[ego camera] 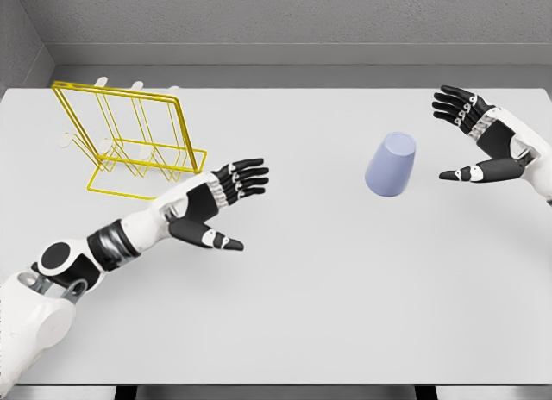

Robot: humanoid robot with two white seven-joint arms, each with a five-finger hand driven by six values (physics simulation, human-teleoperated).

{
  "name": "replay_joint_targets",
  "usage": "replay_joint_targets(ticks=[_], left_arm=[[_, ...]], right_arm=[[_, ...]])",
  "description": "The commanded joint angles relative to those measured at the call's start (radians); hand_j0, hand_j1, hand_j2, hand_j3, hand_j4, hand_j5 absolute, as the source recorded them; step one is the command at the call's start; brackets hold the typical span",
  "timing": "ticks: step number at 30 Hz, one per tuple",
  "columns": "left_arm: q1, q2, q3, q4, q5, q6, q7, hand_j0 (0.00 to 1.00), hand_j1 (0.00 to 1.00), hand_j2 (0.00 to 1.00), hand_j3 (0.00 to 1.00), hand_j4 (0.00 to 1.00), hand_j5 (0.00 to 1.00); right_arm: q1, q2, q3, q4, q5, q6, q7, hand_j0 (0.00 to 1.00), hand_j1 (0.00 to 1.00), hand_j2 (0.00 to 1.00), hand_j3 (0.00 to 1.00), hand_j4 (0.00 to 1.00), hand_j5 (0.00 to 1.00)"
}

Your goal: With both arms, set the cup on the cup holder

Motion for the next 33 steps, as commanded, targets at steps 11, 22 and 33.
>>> replay_joint_targets(ticks=[11,22,33], left_arm=[[-0.003,-0.048,0.029,0.001,-0.199,-0.041,0.0,1.0,1.0,1.0,1.0,1.0,1.0],[-0.02,-0.056,-0.044,0.061,-0.225,-0.222,0.045,1.0,1.0,1.0,1.0,1.0,1.0],[-0.021,-0.045,-0.075,0.064,-0.24,-0.197,0.155,1.0,1.0,1.0,1.0,1.0,1.0]], right_arm=[[0.006,0.113,-0.014,0.184,-0.005,-0.002,0.0,1.0,1.0,1.0,1.0,1.0,1.0],[0.005,0.189,-0.028,0.277,0.124,-0.001,0.0,1.0,1.0,1.0,1.0,1.0,1.0],[-0.008,0.252,-0.028,0.328,0.127,0.001,0.0,1.0,1.0,1.0,1.0,1.0,1.0]])
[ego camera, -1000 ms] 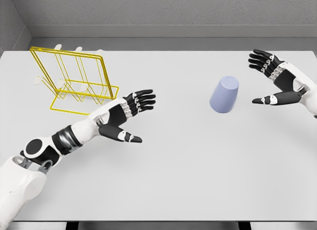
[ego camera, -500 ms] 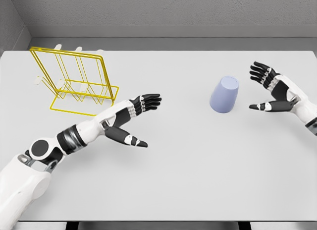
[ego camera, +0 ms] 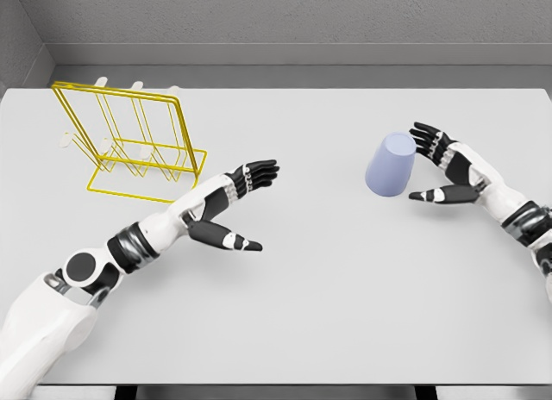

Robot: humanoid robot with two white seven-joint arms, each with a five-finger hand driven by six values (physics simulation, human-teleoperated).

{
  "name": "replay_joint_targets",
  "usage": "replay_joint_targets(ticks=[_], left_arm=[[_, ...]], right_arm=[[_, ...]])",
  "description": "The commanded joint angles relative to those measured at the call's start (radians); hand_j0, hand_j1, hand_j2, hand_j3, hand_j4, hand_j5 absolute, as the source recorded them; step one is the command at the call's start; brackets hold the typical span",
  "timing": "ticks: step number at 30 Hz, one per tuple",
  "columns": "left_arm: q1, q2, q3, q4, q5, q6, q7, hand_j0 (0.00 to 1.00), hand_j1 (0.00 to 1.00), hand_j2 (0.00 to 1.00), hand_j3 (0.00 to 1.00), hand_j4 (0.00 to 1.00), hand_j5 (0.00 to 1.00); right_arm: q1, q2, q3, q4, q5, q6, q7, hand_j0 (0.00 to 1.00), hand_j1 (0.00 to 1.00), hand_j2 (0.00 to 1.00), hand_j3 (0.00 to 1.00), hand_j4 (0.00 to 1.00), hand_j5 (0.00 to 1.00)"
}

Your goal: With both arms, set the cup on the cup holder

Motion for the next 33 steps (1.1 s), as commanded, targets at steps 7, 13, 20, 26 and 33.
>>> replay_joint_targets(ticks=[7,13,20,26,33], left_arm=[[0.002,0.001,-0.02,0.002,-0.034,-0.002,0.021,1.0,1.0,1.0,1.0,1.0,1.0],[-0.02,-0.002,-0.023,0.026,0.02,0.011,0.021,1.0,1.0,1.0,1.0,1.0,1.0],[-0.043,-0.009,-0.023,0.062,0.01,0.085,0.019,1.0,1.0,1.0,1.0,1.0,1.0],[-0.051,-0.011,-0.043,0.063,-0.043,0.077,0.019,1.0,1.0,1.0,1.0,1.0,1.0],[-0.051,-0.011,-0.043,0.065,-0.042,0.071,0.018,1.0,1.0,1.0,1.0,1.0,1.0]], right_arm=[[-0.029,0.047,-0.009,0.051,0.047,0.001,0.0,1.0,1.0,1.0,1.0,1.0,1.0],[-0.031,0.067,-0.008,0.052,0.049,0.002,0.0,1.0,1.0,1.0,1.0,1.0,1.0],[-0.035,0.084,-0.008,0.052,0.05,0.005,0.0,1.0,1.0,1.0,1.0,1.0,1.0],[-0.035,0.095,-0.006,0.052,0.052,0.007,0.0,1.0,1.0,1.0,1.0,1.0,1.0],[-0.044,0.108,-0.005,0.052,0.053,0.007,0.0,1.0,1.0,1.0,1.0,1.0,1.0]])
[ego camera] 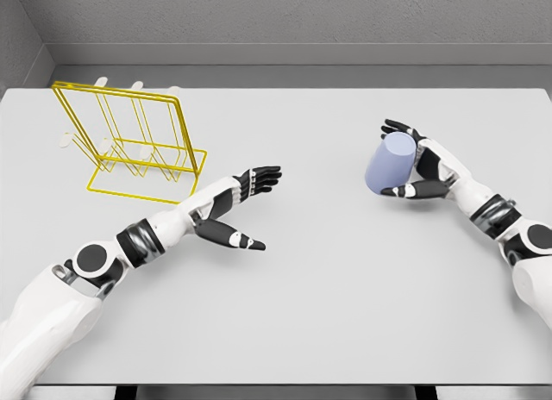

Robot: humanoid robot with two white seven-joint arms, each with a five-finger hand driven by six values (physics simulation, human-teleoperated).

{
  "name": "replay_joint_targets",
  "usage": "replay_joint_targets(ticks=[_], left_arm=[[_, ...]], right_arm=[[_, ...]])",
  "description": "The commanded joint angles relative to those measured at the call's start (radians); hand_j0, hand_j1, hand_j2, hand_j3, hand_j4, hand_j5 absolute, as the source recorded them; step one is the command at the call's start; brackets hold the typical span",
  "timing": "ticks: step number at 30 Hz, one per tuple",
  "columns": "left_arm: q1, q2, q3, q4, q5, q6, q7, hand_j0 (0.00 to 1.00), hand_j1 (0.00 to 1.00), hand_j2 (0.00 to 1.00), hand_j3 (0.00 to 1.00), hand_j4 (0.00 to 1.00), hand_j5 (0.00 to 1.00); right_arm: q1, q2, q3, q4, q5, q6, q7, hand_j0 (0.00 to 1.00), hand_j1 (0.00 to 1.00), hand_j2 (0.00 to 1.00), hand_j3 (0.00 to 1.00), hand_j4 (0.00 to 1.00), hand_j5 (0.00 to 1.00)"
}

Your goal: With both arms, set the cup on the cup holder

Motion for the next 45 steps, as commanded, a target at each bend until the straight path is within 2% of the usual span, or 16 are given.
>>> replay_joint_targets(ticks=[1,7,11,15,27,40,45], left_arm=[[0.0,0.0,-0.001,0.0,0.004,-0.002,-0.001,1.0,1.0,1.0,1.0,1.0,1.0],[-0.025,-0.032,-0.001,0.092,0.002,-0.001,-0.001,1.0,1.0,1.0,1.0,1.0,1.0],[-0.025,-0.04,-0.001,0.09,0.002,-0.002,-0.001,1.0,1.0,1.0,1.0,1.0,1.0],[-0.025,-0.04,-0.001,0.087,0.002,-0.002,-0.001,1.0,1.0,1.0,1.0,1.0,1.0],[-0.02,-0.041,-0.001,0.081,0.004,-0.019,-0.003,1.0,1.0,1.0,1.0,1.0,1.0],[-0.018,-0.038,0.001,0.081,0.004,-0.019,-0.004,1.0,1.0,1.0,1.0,1.0,1.0],[-0.02,-0.038,0.001,0.081,0.004,-0.019,-0.006,1.0,1.0,1.0,1.0,1.0,1.0]], right_arm=[[0.0,0.003,-0.001,-0.001,-0.006,0.001,0.0,1.0,1.0,1.0,1.0,1.0,1.0],[-0.014,0.023,0.001,0.045,-0.004,0.003,0.0,0.88,0.88,0.88,0.88,0.88,0.88],[-0.014,0.026,0.002,0.048,-0.004,0.003,0.0,0.83,0.83,0.83,0.83,0.83,0.83],[-0.015,0.031,0.004,0.059,-0.004,0.003,0.0,0.72,0.72,0.72,0.72,0.72,0.72],[-0.051,0.02,0.001,0.034,0.022,-0.011,0.0,0.72,0.72,0.72,0.72,0.72,0.72],[-0.04,-0.002,0.055,-0.173,0.022,-0.011,0.0,0.72,0.72,0.72,0.72,0.72,0.72],[-0.037,0.006,0.102,-0.197,0.022,-0.011,0.0,0.72,0.72,0.72,0.72,0.72,0.72]])
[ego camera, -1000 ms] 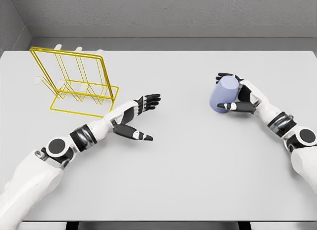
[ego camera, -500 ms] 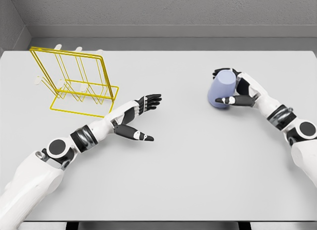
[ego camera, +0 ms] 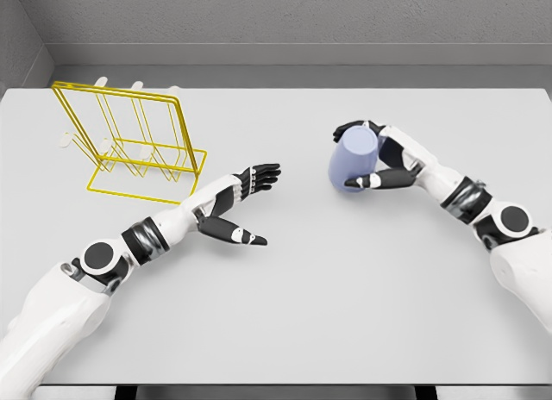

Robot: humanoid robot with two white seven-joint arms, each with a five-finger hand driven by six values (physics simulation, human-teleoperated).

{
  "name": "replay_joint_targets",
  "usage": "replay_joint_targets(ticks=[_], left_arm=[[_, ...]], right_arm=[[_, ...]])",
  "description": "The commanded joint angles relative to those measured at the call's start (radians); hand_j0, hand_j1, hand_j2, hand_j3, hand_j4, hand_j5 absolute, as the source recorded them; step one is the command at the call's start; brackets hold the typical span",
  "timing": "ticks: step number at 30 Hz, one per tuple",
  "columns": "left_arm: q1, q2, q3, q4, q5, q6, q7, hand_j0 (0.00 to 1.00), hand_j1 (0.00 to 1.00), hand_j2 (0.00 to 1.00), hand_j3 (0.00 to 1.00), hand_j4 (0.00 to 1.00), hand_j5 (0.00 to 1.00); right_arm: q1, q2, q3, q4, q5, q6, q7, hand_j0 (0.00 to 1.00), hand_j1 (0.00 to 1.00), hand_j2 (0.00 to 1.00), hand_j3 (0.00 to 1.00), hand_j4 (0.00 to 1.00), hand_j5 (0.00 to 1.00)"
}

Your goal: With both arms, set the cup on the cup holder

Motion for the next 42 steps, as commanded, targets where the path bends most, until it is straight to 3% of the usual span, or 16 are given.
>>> replay_joint_targets(ticks=[1,10,24,26,27,28,42], left_arm=[[0.0,0.001,0.0,-0.001,0.006,0.0,-0.001,1.0,1.0,1.0,1.0,1.0,1.0],[0.0,0.004,0.002,-0.001,0.004,0.0,-0.001,1.0,1.0,1.0,1.0,1.0,1.0],[0.011,0.019,0.014,0.002,0.013,0.003,-0.001,1.0,1.0,1.0,1.0,1.0,1.0],[0.011,0.024,0.016,0.004,0.013,0.003,-0.001,1.0,1.0,1.0,1.0,1.0,1.0],[0.009,0.03,0.017,0.005,0.013,0.005,-0.001,1.0,1.0,1.0,1.0,1.0,1.0],[0.011,0.031,0.032,0.005,0.012,0.006,-0.001,1.0,1.0,1.0,1.0,1.0,1.0],[0.006,0.028,0.051,0.005,0.004,0.002,-0.001,1.0,1.0,1.0,1.0,1.0,1.0]], right_arm=[[0.0,0.006,0.026,-0.013,-0.008,0.001,0.0,0.72,0.72,0.72,0.72,0.72,0.72],[0.009,0.09,0.067,-0.012,0.015,0.001,0.0,0.72,0.72,0.72,0.72,0.72,0.72],[0.026,0.156,0.11,-0.001,0.05,0.004,0.0,0.72,0.72,0.72,0.72,0.72,0.72],[0.029,0.156,0.11,-0.001,0.05,0.004,0.0,0.83,0.83,0.83,0.83,0.83,0.83],[0.031,0.151,0.11,-0.003,0.055,0.004,0.0,0.98,0.98,0.98,0.98,0.98,0.98],[0.031,0.148,0.107,-0.001,0.075,0.002,0.0,1.0,1.0,1.0,1.0,1.0,1.0],[0.018,0.114,0.092,0.01,0.076,0.001,0.0,1.0,1.0,1.0,1.0,1.0,1.0]])
